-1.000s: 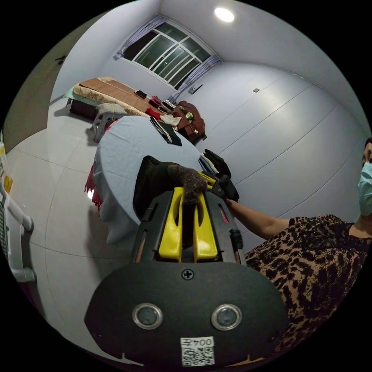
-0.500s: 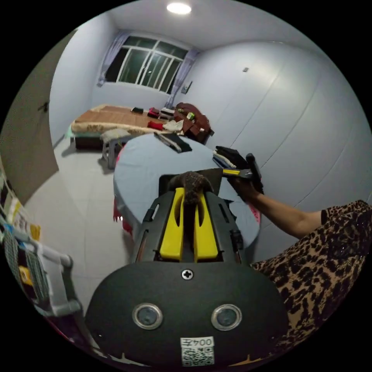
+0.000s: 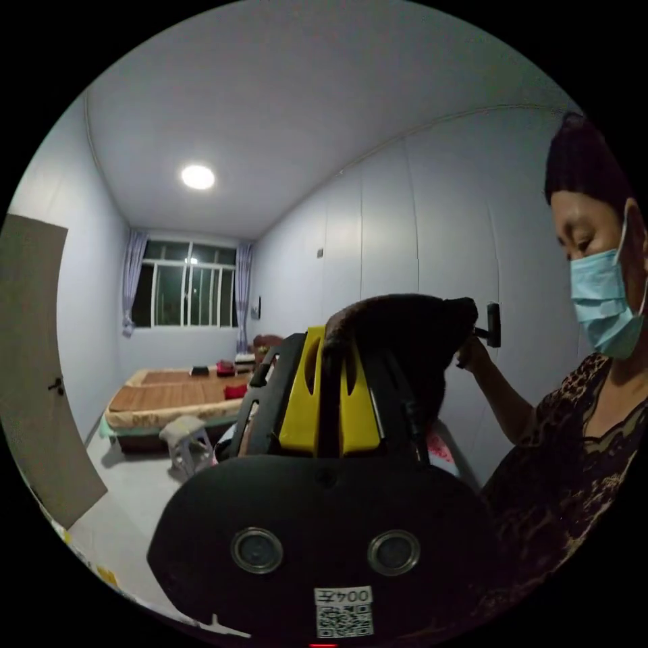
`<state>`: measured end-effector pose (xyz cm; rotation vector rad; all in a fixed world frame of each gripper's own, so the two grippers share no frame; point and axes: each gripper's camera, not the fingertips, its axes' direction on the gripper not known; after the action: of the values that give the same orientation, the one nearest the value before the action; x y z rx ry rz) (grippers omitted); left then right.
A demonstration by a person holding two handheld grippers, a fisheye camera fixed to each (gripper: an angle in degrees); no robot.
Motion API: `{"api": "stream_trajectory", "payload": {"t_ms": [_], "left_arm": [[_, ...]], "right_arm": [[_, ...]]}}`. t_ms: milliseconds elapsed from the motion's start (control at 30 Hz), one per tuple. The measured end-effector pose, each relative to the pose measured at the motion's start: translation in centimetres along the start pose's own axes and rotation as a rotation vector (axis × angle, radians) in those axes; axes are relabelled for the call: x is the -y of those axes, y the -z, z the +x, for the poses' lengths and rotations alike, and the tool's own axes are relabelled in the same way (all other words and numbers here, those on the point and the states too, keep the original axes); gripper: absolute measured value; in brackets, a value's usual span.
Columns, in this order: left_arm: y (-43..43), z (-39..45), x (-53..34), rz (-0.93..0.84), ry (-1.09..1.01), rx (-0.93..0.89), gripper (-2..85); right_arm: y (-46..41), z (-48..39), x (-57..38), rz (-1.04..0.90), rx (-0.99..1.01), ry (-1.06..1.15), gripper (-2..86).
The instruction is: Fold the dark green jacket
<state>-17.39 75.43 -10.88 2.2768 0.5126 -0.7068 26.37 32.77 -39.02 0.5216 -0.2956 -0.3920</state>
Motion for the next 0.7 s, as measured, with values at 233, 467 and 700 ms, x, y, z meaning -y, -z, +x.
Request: {"api": "stream_trajectory", "payload": {"t_ms": [233,467,700], "left_arm": [[-3.0,0.0,4.2,0.042,-0.041,0.029,0.0],[-15.7,-3.5,6.0,-0.099,-0.054,0.104,0.5],[-46.4,-18.8,2.7,-0.651,0.001,0.159,6.8]], "right_arm": [[5.8,-3.8,2.4,0.065,-0.183,0.187,-0.6],[-1.1,3.3,2.5,-0.059,-0.245,0.145,-0.3],[-27.2,21.1,-1.4,-0.459,-0.339,-0.045,5.0]]}}
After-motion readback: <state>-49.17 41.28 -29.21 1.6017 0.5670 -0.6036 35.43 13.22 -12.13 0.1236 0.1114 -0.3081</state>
